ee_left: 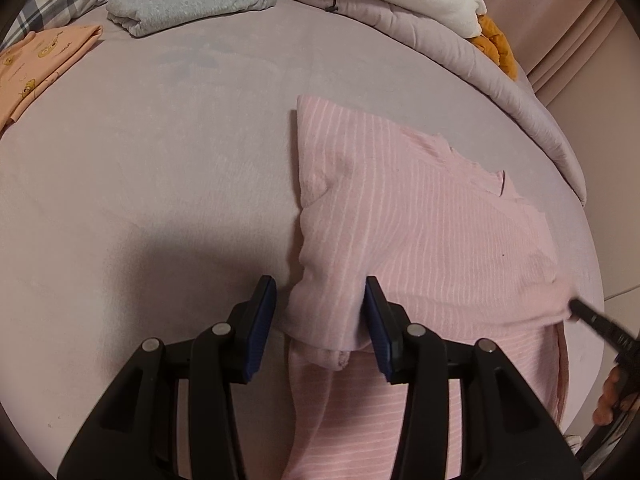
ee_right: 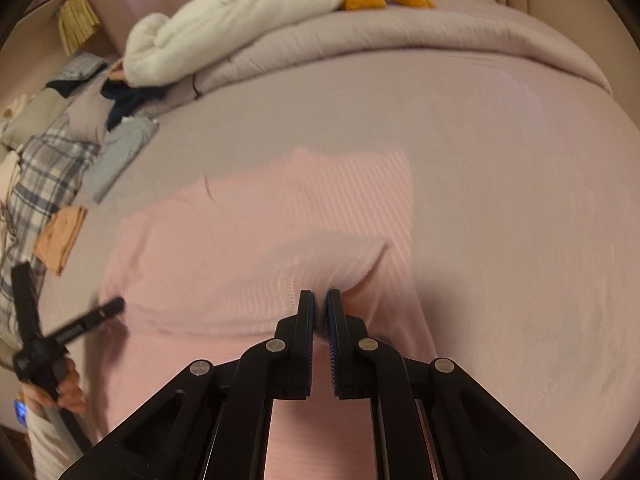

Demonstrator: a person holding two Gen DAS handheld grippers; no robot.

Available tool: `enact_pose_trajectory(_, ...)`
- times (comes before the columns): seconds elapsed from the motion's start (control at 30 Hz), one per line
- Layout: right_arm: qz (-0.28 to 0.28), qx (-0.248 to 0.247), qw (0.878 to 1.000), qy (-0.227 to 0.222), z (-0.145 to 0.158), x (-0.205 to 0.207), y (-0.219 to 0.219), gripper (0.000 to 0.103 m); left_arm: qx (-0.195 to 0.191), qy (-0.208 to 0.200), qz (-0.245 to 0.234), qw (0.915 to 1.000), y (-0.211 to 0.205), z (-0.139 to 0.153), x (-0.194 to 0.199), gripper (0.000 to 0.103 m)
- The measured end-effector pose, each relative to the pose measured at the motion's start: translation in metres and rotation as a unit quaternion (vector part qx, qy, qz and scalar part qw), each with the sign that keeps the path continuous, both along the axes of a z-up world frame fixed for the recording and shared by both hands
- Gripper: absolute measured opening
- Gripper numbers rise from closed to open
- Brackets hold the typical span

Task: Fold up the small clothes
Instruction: 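Lift and fold the side edge toward the center with the right gripper, then open the right gripper to release the folded side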

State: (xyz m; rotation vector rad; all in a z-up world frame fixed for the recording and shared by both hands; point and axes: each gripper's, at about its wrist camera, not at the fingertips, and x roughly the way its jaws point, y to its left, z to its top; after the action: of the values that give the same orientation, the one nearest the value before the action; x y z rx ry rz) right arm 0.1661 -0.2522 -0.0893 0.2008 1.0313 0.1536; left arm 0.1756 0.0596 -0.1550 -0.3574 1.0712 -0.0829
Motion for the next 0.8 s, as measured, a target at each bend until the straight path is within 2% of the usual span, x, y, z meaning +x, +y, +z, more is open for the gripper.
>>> enact_pose_trajectory(0.27,-0.009,0.005,0.999,0.039,-0.024,-0.014,-0.009,0.008,-0.001,0.000,0.000,1.0000,0.000,-0.001,-0.001,0.045)
enact_pose_trajectory(0.37,-0.020,0.032,0.998,0.050,-0.028,-0.015,-0.018,0.008,-0.001,-0.001,0.000,1.0000,0.000,-0.001,-0.002,0.046)
enact_pose_trajectory(0.43,-0.027,0.045,0.997,0.048,-0.026,-0.017,-0.023,0.008,0.000,-0.001,-0.001,1.0000,0.000,-0.001,-0.002,0.046)
enact_pose_trajectory(0.57,-0.033,0.036,0.998,0.033,-0.015,-0.018,-0.027,0.022,-0.002,0.000,0.001,1.0000,0.000,-0.001,-0.002,0.046)
enact_pose_trajectory(0.8,-0.069,0.075,0.994,0.028,-0.017,-0.014,-0.038,0.022,-0.002,-0.002,-0.001,1.0000,0.000,-0.002,-0.003,0.046)
